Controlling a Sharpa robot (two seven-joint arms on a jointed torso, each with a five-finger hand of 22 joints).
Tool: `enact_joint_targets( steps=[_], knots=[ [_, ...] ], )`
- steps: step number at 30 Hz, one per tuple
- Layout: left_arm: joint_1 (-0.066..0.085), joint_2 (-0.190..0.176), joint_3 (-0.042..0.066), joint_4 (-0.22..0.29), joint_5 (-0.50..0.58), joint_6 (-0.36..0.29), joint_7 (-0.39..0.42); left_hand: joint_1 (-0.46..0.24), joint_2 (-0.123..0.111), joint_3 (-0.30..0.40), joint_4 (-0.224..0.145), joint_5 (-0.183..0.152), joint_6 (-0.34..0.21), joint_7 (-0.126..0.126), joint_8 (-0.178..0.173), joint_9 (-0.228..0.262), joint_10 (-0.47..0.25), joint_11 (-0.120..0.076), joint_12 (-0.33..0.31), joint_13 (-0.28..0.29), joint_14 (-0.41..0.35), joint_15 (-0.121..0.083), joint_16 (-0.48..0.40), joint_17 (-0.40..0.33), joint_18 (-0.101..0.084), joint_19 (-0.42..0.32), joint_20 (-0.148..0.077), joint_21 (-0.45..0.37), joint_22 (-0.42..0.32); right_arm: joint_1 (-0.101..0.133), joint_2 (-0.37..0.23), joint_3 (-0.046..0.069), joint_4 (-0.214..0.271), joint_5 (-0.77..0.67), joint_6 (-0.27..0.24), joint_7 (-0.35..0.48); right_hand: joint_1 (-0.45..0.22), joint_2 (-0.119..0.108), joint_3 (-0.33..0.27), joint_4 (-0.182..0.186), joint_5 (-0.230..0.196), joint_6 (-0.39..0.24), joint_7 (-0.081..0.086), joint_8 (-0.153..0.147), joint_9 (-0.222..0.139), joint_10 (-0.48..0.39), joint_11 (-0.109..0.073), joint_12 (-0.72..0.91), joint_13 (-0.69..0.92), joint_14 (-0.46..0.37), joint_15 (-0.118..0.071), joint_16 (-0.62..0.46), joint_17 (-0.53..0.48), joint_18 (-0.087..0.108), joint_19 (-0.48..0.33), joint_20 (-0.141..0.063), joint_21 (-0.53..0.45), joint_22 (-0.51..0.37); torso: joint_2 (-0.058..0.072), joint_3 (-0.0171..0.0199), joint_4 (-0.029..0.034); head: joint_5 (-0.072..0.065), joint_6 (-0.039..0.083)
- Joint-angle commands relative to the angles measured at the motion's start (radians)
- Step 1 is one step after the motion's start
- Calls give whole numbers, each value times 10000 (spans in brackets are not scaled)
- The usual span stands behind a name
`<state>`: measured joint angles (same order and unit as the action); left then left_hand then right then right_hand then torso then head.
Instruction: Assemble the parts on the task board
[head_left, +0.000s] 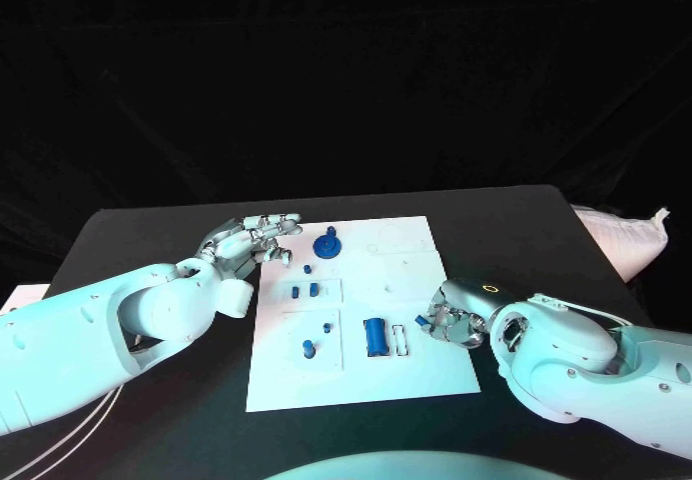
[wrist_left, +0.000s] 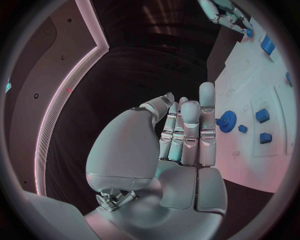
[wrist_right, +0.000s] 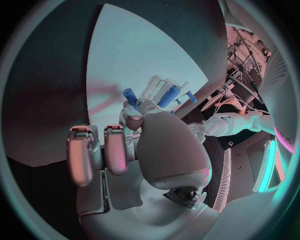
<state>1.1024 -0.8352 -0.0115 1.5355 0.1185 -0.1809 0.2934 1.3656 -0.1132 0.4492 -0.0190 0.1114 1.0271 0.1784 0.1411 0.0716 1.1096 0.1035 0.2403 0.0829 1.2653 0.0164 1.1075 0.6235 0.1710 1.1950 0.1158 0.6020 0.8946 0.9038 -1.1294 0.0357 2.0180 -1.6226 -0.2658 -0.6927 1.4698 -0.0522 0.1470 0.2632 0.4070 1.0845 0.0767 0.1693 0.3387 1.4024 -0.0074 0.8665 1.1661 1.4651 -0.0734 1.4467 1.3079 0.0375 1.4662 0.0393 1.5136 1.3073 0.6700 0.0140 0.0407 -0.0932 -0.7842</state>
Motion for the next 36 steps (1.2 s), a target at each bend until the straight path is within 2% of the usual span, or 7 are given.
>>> enact_joint_targets(
  steps=[1,5,8,14,27,32,36],
  knots=[
    [1,14,6,28,-50,185,54,21,70,-65,14,27,-83,15,61,-14,-72,5,73,-10,-66,13,12,-8,112,67,11,-34,-9,54,-35,13,111,928,-495,-431,-68,-121,448,-251,69,185,-74,30,151,73,-52,30,98,682,-45,15,637,-180,624,-72,34,1939,-2,-13,8,-17,-8],
    [1,15,6,31,-50,183,54,16,74,-67,17,27,-86,17,63,-15,-76,7,77,-11,-67,14,13,-11,112,67,12,-36,-10,89,-21,23,147,1396,-570,-427,-202,-233,679,-235,120,215,-78,30,167,108,-56,56,115,688,-49,29,664,-181,627,-76,37,1945,5,-4,8,-3,-35],
    [1,19,6,34,-50,182,50,16,74,-67,17,27,-86,17,63,-15,-76,7,77,-11,-67,14,13,-11,112,67,12,-36,-10,100,45,24,111,1714,-571,-423,-316,-297,779,-205,124,224,-77,25,175,130,-54,81,133,692,-49,39,681,-183,631,-76,41,1951,-2,-16,16,-28,-39],
    [1,36,6,36,-50,173,45,5,120,-58,33,34,-90,15,76,-15,-90,6,96,-13,-72,16,17,-25,112,69,14,-44,-14,106,280,18,-39,2008,-131,-489,-753,-378,979,-37,138,268,-88,13,195,188,-57,112,160,699,-46,56,714,-188,643,-71,55,1972,-9,-20,26,-17,-21],
    [1,59,6,42,-50,170,48,10,135,-50,32,36,-93,13,80,-15,-96,4,102,-15,-71,15,22,-21,113,70,14,-47,-15,99,751,-1,-288,1943,165,-565,-1236,-514,1049,95,378,365,-112,18,231,260,-73,222,241,711,-60,87,770,-194,657,-84,72,1997,5,-3,10,7,-2],
    [2,55,6,53,-50,162,42,10,135,-50,32,36,-93,13,80,-15,-96,4,102,-15,-71,15,22,-21,113,70,14,-47,-15,94,846,-7,-336,1942,236,-568,-1350,-525,1043,116,472,403,-125,23,244,273,-83,183,224,713,-67,94,782,-198,666,-90,82,2011,12,-6,6,-56,-26],
    [2,52,6,57,-50,141,42,10,135,-50,32,36,-93,13,80,-15,-96,4,102,-15,-71,15,22,-21,113,70,14,-47,-15,93,888,-9,-363,1920,263,-587,-1437,-551,1014,126,521,421,-128,21,251,287,-85,195,234,716,-70,102,797,-198,667,-93,83,2013,5,2,-4,-5,-20]
  ],
)
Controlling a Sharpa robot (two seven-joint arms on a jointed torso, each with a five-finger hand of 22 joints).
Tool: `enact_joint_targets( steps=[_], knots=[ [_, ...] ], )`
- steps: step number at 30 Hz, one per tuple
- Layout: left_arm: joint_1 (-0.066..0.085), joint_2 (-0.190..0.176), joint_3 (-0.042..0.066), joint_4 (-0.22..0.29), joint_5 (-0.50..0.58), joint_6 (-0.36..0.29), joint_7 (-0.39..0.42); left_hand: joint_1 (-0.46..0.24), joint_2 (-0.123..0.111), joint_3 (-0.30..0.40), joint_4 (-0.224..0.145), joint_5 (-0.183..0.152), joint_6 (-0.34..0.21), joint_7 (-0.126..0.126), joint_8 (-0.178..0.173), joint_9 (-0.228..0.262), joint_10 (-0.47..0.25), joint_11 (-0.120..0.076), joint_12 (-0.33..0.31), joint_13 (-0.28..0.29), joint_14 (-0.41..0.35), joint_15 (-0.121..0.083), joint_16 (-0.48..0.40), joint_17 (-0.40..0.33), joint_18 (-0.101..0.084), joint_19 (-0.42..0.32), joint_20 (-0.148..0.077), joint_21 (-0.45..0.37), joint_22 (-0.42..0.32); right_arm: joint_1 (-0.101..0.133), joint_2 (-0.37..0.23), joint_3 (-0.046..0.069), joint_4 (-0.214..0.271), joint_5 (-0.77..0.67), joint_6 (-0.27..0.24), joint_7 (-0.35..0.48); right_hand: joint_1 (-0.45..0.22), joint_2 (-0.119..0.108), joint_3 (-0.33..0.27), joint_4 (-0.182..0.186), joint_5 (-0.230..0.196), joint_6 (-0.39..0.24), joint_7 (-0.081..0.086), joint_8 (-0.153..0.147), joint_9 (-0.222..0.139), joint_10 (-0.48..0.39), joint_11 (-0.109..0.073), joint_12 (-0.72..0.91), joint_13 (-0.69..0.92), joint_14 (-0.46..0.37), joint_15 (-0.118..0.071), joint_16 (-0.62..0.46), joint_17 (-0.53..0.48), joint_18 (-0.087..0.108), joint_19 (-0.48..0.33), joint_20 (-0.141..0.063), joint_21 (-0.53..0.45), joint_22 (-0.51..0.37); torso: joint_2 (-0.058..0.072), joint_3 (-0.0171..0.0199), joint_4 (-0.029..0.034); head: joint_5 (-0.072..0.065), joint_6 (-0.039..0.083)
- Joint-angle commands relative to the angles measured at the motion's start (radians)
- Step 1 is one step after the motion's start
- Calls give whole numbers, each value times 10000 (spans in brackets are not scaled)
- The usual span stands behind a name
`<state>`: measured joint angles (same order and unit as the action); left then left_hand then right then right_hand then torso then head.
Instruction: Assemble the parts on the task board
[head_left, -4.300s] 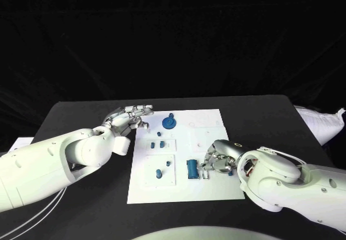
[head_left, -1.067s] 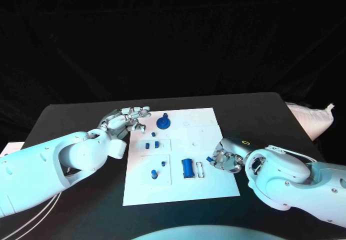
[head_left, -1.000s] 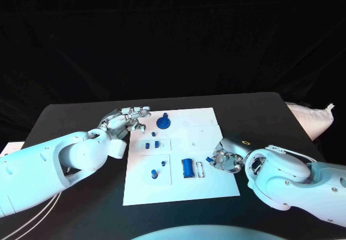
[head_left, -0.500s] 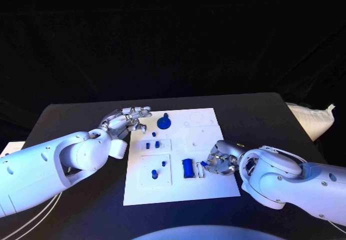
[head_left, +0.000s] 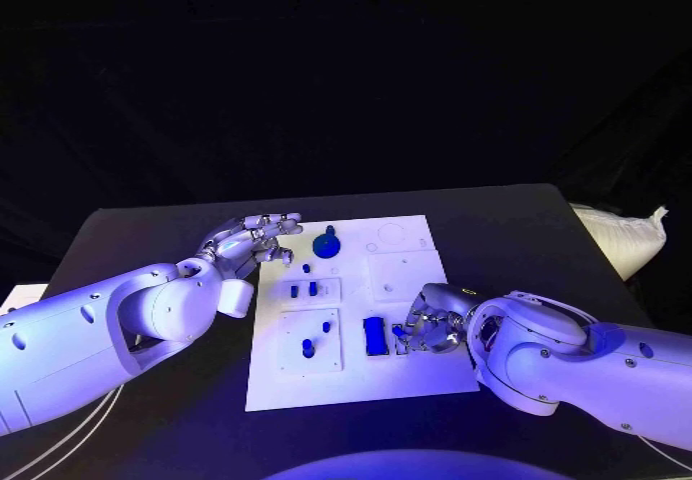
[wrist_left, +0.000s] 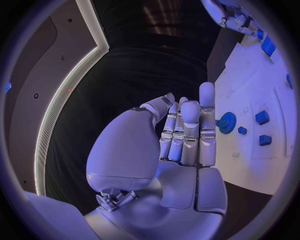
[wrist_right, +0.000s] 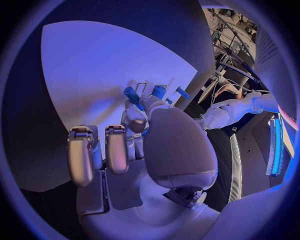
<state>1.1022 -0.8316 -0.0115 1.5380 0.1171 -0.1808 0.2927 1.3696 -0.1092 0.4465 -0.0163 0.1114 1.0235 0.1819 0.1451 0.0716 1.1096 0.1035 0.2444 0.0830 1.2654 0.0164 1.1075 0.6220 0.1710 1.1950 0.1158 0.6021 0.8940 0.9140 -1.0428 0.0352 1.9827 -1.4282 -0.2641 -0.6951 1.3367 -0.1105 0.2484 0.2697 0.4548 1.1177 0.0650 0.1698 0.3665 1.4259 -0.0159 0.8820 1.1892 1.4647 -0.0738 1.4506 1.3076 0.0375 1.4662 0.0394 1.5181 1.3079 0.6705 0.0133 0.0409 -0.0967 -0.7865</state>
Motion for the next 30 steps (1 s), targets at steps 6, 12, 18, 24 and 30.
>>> enact_joint_targets(
  steps=[6,12,18,24,30],
  knots=[
    [3,18,6,38,-36,130,48,-30,95,-24,3,36,-61,-22,42,-16,-101,4,65,-16,-71,15,25,-7,113,70,14,-49,-9,-9,75,-5,-63,-98,513,-637,-594,117,-182,153,315,319,-93,81,31,127,-59,-42,-44,742,-102,139,924,-223,724,-116,109,2100,-1,11,-4,19,-16],
    [3,19,6,38,-36,137,41,-27,94,-23,-2,36,-65,-22,43,-17,-105,4,68,-17,-72,14,25,-11,113,71,13,-50,-9,-10,166,-5,-129,-150,831,-695,-890,205,-348,171,425,471,-144,115,64,206,-97,111,52,756,-138,189,1007,-237,754,-148,147,2149,7,12,-3,13,-23],
    [4,15,6,47,-36,155,17,-25,93,-23,-3,36,-67,-22,43,-17,-107,3,70,-17,-73,14,25,-13,113,71,13,-51,-9,-10,246,-6,-213,-196,974,-730,-984,249,-403,177,431,513,-159,121,74,231,-109,146,77,762,-149,209,1039,-245,770,-157,167,2175,3,1,9,-18,-31],
    [4,7,6,56,-36,162,-3,-25,93,-23,-3,36,-67,-22,43,-17,-107,3,70,-17,-73,14,25,-13,113,71,13,-51,-9,-10,285,-7,-281,-238,1049,-748,-1043,276,-441,179,429,533,-166,123,78,250,-115,191,106,761,-154,208,1039,-246,773,-163,171,2180,2,4,-3,-11,-49],
    [4,1,6,60,-36,167,-11,-25,93,-23,-3,36,-67,-22,43,-17,-107,3,70,-17,-73,14,25,-13,113,71,13,-51,-9,-10,347,-7,-311,-303,1003,-747,-1200,324,-554,186,320,557,-173,113,83,270,-121,203,125,762,-161,215,1052,-246,774,-171,172,2183,-5,4,1,1,-43]
  ],
)
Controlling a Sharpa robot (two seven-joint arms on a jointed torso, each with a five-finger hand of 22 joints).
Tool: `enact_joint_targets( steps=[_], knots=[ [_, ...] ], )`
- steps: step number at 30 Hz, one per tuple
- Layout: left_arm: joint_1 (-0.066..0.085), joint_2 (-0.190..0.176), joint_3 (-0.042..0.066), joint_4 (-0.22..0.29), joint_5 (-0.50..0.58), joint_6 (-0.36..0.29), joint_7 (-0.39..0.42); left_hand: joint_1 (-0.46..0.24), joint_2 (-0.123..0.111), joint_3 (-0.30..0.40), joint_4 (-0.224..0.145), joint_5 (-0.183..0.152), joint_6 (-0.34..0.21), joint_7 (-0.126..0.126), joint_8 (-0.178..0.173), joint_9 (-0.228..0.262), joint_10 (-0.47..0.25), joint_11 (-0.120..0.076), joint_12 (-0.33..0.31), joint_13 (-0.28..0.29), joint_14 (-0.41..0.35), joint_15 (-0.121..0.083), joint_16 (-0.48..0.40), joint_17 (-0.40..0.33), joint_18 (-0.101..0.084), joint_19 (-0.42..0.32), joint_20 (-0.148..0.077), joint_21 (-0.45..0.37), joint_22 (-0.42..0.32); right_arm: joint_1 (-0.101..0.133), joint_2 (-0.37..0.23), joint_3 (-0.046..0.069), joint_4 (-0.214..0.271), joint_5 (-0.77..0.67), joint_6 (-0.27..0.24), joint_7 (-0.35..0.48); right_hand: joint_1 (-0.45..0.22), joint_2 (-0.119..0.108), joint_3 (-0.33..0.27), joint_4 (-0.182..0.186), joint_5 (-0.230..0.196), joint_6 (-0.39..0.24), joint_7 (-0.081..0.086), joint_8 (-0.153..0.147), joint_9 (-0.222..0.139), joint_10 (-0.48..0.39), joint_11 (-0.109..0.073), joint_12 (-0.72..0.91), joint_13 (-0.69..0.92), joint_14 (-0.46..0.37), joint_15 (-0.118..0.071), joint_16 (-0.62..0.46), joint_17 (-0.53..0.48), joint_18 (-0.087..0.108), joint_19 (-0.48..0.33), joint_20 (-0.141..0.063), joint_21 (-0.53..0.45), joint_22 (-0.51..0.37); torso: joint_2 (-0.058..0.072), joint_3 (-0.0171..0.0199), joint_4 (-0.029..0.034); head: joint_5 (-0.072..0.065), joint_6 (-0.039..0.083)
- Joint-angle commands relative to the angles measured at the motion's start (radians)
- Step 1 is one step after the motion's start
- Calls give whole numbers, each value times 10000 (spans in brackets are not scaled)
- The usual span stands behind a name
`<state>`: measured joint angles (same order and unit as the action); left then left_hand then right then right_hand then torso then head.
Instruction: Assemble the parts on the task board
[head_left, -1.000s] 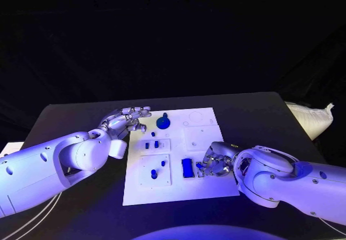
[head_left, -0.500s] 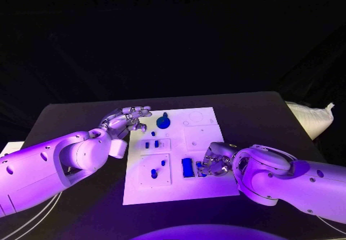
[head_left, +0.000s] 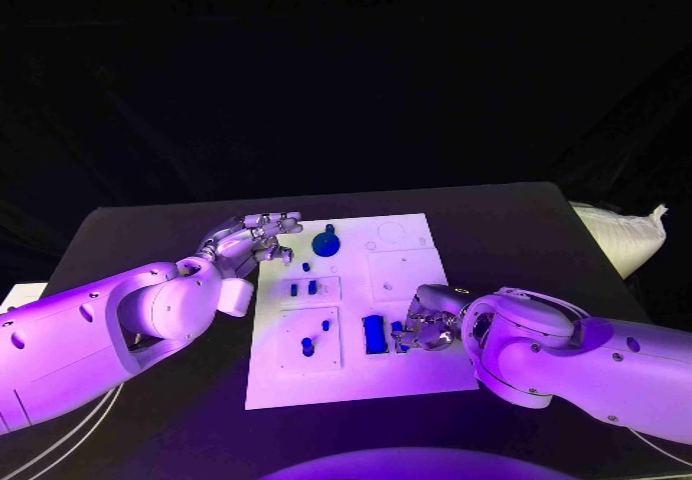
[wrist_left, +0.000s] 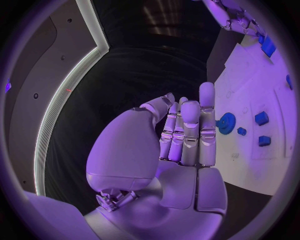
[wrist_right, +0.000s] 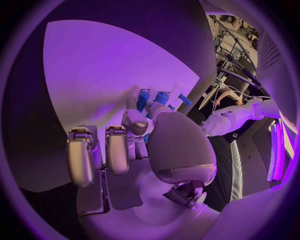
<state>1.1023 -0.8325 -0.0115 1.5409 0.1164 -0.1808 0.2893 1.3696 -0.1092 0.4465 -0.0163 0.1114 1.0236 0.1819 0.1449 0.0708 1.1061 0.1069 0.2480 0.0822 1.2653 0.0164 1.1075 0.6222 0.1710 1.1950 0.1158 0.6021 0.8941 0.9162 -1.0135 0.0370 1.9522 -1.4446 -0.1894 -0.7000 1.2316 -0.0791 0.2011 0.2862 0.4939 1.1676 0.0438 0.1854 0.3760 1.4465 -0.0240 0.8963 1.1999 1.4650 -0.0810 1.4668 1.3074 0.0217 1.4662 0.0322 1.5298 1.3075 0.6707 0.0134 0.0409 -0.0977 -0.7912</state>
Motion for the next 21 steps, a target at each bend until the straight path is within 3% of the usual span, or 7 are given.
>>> enact_joint_targets(
  steps=[1,8,21],
  knots=[
    [4,10,6,32,-29,169,22,-25,94,-23,-3,36,-68,-22,45,-9,-72,-31,34,-10,-73,14,25,-14,113,71,13,-51,-11,-32,62,-25,-8,-148,245,-696,-204,29,-115,26,-96,64,40,-46,-11,70,-40,63,24,760,-90,52,1055,-89,775,-100,56,2187,-8,2,3,11,4],
    [4,-1,6,28,-29,166,16,-25,94,-23,-3,36,-68,-22,45,-9,-72,-31,34,-10,-73,14,25,-14,113,71,13,-51,-11,-32,61,-25,20,-253,180,-641,-976,148,-692,50,15,125,43,-90,-17,109,-31,115,92,761,-81,60,1075,-92,781,-97,64,2200,-4,10,-4,31,1],
    [4,-4,5,8,-29,188,14,-25,94,-23,-3,36,-68,-22,45,-9,-72,-31,34,-10,-73,14,25,-14,113,71,13,-51,-11,-35,-229,-22,209,-610,-178,-467,-1515,337,-1695,45,-1503,184,15,-172,-12,123,-47,98,169,763,-96,59,1091,-90,778,-106,58,2200,-5,18,-11,72,-3]
  ],
)
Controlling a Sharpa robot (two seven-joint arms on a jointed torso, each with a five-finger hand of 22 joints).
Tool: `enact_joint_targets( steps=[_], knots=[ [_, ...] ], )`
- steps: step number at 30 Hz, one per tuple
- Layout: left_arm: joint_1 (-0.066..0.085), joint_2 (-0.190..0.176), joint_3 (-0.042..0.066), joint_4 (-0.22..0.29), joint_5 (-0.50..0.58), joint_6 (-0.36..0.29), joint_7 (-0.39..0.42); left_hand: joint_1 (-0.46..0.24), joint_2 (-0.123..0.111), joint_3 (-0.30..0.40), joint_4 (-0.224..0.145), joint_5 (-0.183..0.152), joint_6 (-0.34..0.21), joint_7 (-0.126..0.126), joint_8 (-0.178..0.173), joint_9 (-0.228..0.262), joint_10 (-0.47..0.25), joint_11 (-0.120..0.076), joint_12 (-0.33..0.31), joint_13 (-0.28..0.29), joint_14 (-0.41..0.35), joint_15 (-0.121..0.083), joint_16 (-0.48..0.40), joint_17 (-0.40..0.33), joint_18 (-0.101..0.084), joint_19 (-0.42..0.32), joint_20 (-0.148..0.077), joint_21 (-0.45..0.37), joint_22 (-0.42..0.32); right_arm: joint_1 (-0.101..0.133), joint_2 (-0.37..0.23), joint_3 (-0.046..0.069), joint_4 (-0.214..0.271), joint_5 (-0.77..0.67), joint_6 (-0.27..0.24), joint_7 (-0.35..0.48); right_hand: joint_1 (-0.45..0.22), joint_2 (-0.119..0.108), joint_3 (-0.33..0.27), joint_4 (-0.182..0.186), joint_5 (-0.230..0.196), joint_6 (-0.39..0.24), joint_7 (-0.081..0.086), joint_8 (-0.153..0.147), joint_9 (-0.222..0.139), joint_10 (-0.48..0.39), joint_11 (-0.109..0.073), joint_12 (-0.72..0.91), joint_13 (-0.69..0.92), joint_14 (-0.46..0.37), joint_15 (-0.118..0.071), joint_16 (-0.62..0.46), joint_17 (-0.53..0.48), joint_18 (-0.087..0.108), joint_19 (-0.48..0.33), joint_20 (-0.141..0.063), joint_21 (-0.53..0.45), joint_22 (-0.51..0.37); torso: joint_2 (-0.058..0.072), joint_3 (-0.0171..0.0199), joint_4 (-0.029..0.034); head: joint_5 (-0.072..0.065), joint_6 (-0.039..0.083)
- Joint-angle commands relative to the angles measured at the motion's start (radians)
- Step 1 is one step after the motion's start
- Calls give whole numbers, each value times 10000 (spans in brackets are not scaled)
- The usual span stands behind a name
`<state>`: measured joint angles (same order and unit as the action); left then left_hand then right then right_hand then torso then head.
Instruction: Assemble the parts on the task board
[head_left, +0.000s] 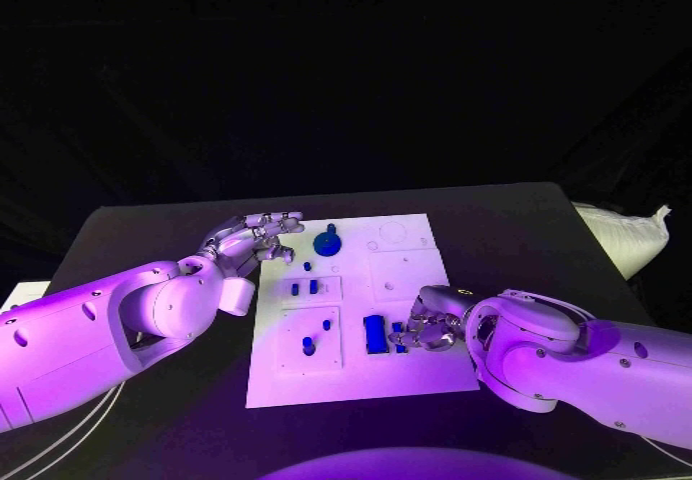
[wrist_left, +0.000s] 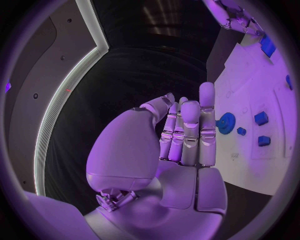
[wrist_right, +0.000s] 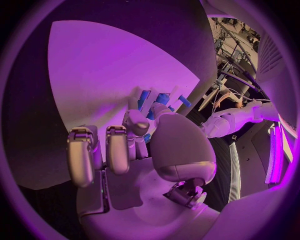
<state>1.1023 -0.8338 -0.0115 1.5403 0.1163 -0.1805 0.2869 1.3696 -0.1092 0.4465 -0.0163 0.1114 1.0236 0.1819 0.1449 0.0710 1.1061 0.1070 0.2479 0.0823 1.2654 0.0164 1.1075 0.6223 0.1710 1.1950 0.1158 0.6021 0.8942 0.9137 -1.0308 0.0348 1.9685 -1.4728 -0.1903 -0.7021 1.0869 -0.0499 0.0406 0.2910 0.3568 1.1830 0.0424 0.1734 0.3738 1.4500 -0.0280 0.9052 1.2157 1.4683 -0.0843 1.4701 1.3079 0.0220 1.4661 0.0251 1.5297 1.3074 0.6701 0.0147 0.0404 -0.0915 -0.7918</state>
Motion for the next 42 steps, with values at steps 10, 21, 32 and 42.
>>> enact_joint_targets(
  steps=[10,21,32,42],
  knots=[
    [3,28,4,-38,-28,169,66,-23,89,-26,-13,34,-77,-21,53,-12,-84,-30,48,-13,-85,14,16,-49,113,72,13,-56,-14,190,-551,26,75,698,-1925,637,379,96,-477,-43,-39,-403,203,-345,-75,-157,140,-525,-201,660,51,-202,771,-42,663,33,-95,2027,-20,-1,-5,-21,48],
    [-4,186,3,-412,-1,-45,242,-59,78,-49,-1,28,-87,-13,65,-12,-100,-21,68,-16,-145,21,-47,-189,110,64,18,-71,-19,811,-589,27,-1403,8508,-3851,6311,3164,435,-103,-1008,-1020,-1554,751,-1010,-446,-2086,562,-4981,-2703,-397,375,-3184,-2792,784,-1330,299,-2984,-1076,-198,-6,55,-16,194],
    [-3,479,4,-1125,200,-685,689,-106,60,-39,-34,6,-281,127,165,-49,-410,166,146,-163,-2452,313,-2974,-2494,61,-2098,222,-1546,-665,1124,1021,48,-4157,12768,-3095,10514,4911,394,1401,-1695,-2328,-1726,1253,-1108,-1231,-2915,1366,-8429,-8457,-3104,1335,-11882,-9327,1576,-4794,1118,-10592,-7495,-793,-19,79,37,633],
    [1,1332,14,-2214,393,-1193,1290,-132,-7,584,56,45,-465,140,-273,-56,-440,463,-945,-197,-3028,1145,-7805,-4778,-3,-4585,1182,-4285,-2758,1159,2453,114,-6120,13222,-2155,11187,4323,129,2520,-2175,-2303,-1920,1465,-1105,-2049,-3220,1640,-8428,-10937,-3338,1809,-13924,-11271,1591,-4924,1577,-12157,-8752,-1129,9,130,0,1170]
  ],
)
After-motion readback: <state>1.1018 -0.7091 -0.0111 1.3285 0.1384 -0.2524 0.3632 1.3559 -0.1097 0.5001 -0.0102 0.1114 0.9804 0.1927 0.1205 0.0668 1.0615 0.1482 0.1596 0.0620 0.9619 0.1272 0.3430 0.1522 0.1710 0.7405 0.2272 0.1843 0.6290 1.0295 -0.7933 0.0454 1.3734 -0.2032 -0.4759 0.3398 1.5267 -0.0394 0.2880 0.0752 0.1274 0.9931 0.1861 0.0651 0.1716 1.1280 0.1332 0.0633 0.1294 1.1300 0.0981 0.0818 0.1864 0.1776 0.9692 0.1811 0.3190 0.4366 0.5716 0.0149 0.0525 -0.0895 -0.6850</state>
